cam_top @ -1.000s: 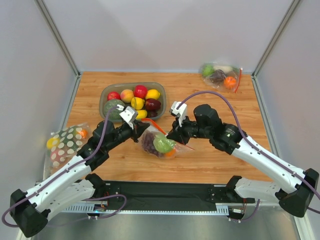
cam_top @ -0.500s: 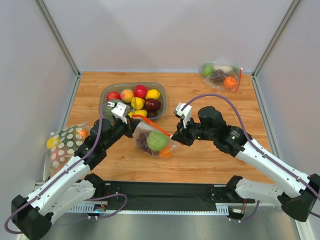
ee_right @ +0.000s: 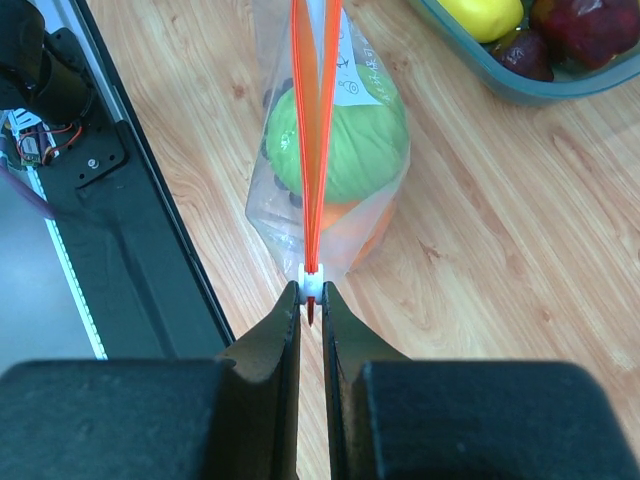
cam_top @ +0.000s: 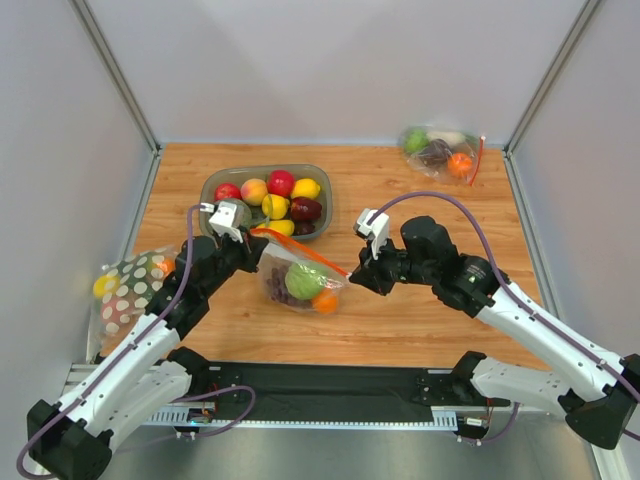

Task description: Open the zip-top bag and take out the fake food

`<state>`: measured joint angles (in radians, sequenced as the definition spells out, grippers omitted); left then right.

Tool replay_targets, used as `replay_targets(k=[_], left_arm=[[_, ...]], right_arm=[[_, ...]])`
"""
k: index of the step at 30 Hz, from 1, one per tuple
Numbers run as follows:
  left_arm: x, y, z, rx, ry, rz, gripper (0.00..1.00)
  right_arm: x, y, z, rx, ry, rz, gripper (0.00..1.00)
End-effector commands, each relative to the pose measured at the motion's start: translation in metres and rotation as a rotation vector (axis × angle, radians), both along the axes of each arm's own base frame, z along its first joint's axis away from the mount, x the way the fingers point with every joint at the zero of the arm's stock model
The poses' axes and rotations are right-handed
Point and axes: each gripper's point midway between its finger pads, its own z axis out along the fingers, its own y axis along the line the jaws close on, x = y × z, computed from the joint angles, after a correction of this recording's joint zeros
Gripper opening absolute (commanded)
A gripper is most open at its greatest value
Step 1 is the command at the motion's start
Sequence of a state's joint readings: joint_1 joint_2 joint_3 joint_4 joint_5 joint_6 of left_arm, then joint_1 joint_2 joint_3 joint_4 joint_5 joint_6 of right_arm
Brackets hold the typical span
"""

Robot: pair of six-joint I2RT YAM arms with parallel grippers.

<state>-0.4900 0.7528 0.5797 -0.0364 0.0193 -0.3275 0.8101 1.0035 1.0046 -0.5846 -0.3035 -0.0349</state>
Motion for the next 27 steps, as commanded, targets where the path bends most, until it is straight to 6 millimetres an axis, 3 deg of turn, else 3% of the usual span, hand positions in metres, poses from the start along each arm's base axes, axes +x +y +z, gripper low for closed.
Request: replay_targets(k=[1,3,10,13,18,27], left_arm=[[0.008,0.013,0.007,0.002,-0.035,0.057,0.0],[0.002,-0.001,0.01,0.009,-0.048,-0.045,0.0],[-0.016,-0.045,0.02,-0.019,-0.092,-0.32,0.0],[-0.027,-0.06,0.019,-0.013,-0.103,-0.411,0.0],[-0.041,-0.071,0.021,-0.009,-0.123,-0.487,0.0],[-0.045,-0.075,0.022,-0.009,-0.132,-0.515,0.0]], right_arm=[[-0.005,-0.01,-0.002,-0.021,0.005,-0.009,0.0],[-0.003,-0.008,0.001,-0.012,0.003,-0.012,0.01],[0.005,0.009,0.023,0.055,-0.035,0.019,0.43],[0.009,0.019,0.03,0.077,-0.043,0.038,0.5],[0.019,0.036,0.025,0.086,-0.025,0.064,0.52],[0.032,0.052,0.006,0.077,-0.006,0.07,0.51]])
